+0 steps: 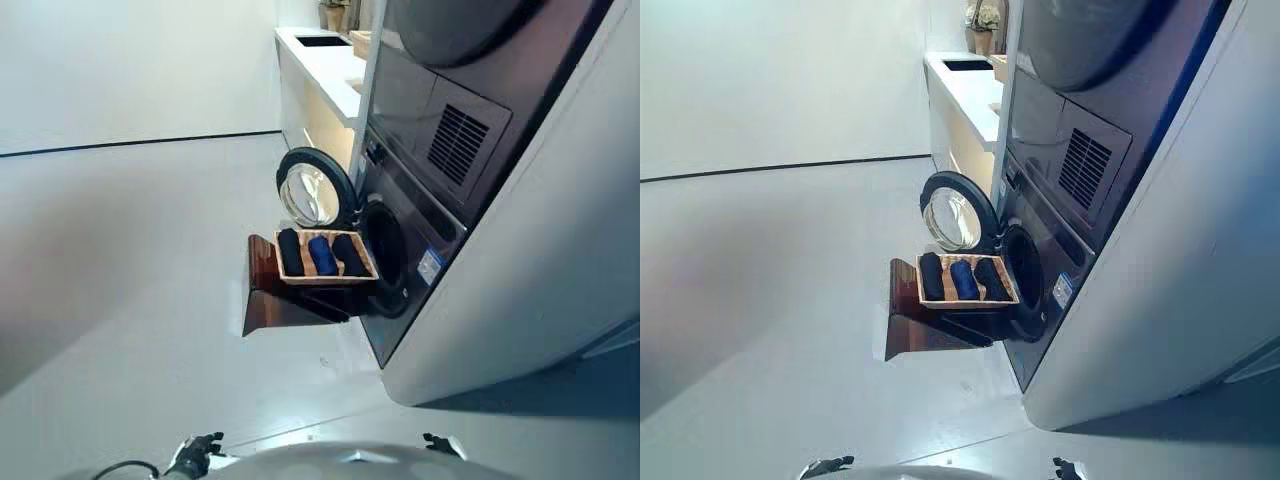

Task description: Pick up the clothes and place them into the washing machine

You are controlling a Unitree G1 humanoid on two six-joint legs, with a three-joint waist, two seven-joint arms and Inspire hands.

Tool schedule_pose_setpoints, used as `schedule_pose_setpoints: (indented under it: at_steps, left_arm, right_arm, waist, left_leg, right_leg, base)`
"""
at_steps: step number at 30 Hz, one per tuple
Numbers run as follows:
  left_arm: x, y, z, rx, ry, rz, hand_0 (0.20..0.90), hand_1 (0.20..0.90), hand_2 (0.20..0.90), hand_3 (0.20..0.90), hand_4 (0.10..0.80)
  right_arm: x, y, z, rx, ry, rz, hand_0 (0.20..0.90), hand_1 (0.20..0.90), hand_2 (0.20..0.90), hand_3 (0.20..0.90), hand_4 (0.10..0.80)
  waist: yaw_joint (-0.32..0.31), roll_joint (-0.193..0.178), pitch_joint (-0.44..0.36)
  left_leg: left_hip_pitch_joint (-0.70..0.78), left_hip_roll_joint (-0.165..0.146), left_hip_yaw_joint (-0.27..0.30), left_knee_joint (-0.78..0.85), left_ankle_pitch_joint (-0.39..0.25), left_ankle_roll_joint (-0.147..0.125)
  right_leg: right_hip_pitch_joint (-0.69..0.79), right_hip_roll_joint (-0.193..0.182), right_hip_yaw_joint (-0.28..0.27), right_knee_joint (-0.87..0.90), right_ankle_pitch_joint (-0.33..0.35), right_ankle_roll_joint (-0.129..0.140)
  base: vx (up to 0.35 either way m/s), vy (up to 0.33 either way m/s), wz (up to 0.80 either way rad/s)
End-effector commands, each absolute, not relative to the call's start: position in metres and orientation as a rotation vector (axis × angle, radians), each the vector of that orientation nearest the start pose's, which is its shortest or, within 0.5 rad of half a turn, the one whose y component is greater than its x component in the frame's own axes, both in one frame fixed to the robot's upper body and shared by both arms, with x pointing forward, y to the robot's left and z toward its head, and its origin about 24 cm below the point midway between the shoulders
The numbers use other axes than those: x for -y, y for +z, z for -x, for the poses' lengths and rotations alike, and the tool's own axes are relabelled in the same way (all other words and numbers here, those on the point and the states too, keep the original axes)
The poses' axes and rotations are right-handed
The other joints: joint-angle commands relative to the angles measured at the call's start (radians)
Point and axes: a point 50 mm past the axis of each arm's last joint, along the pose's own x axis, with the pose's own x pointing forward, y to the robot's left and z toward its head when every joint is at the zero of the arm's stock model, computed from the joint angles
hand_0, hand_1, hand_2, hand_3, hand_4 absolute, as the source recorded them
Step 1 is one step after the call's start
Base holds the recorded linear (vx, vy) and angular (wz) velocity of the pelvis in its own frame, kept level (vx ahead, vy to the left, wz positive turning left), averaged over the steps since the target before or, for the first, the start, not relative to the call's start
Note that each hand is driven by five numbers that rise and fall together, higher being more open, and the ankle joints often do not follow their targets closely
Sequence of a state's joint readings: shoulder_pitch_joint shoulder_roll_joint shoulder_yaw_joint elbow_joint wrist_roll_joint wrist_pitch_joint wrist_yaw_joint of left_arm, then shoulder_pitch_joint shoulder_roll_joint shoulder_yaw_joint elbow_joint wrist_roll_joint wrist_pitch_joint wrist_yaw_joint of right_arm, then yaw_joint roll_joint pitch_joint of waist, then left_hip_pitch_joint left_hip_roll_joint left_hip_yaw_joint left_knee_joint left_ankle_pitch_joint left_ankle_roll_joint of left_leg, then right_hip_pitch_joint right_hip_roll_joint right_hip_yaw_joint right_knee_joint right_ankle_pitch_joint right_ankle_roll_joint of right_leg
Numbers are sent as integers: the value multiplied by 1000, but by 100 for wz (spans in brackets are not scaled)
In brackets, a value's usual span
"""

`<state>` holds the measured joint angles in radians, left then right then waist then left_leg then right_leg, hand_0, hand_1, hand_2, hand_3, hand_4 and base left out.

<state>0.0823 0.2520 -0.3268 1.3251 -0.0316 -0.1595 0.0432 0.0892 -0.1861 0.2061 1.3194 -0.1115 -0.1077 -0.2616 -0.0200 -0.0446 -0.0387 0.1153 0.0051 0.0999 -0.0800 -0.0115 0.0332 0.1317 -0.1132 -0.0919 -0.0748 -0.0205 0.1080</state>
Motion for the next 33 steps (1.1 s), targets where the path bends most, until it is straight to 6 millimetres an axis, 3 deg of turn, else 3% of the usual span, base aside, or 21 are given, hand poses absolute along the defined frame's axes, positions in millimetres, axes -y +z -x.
schedule_pose_setpoints:
  at_steps: [1,22,31,33]
  left_arm:
    - [-198,-171,-68,-1185,-116,-319,900,900,900,900,800]
    - [-199,-169,-75,-1164,-116,-332,900,900,900,900,800]
    - [-203,-166,-86,-1130,-106,-340,900,900,900,900,800]
    - [-206,-164,-94,-1105,-99,-347,900,900,900,900,800]
  right_arm:
    - [243,-165,-49,-1245,-51,645,900,900,900,900,800]
    - [245,-164,-52,-1237,-60,635,900,900,900,900,800]
    - [249,-162,-59,-1222,-67,632,900,900,900,900,800]
    - [254,-160,-65,-1205,-114,613,900,900,900,900,800]
  waist:
    - [-8,23,-22]
    - [-13,23,-13]
    - [-12,19,9]
    - [-17,22,28]
  left_leg:
    - [-5,2,24,-7,-25,-55]
    - [-17,-13,30,1,-35,-42]
    - [-37,-41,23,29,-50,-7]
    - [-40,-49,15,35,-54,8]
  right_leg:
    - [-80,31,5,27,69,-5]
    - [-103,14,17,49,69,2]
    - [-164,-12,33,161,59,16]
    - [-219,-20,42,270,54,24]
  base:
    - [0,0,0]
    - [0,4,0]
    - [-12,75,-7]
    - [-33,123,-3]
